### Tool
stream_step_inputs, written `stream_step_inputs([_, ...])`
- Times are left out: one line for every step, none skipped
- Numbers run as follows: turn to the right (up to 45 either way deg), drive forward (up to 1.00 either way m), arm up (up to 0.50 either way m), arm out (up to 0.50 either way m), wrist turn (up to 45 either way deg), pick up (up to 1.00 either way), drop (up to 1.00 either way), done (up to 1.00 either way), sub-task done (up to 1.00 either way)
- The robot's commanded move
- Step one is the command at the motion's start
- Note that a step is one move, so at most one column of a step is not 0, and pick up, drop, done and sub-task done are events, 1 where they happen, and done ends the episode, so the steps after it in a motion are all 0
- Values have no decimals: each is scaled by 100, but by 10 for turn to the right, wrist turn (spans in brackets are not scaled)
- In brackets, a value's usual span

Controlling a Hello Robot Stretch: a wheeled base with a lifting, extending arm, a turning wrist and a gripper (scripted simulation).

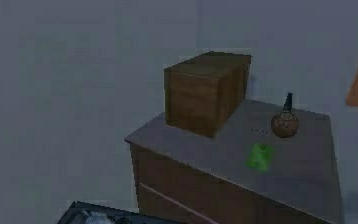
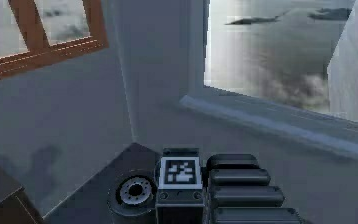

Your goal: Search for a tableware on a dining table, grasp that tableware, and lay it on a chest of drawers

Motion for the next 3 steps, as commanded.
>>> stream_step_inputs([300,0,0,0,0,0,0,0,0])
stream_step_inputs([0,5,0,0,0,0,0,0,0])
stream_step_inputs([-60,0,0,0,0,0,0,0,0])
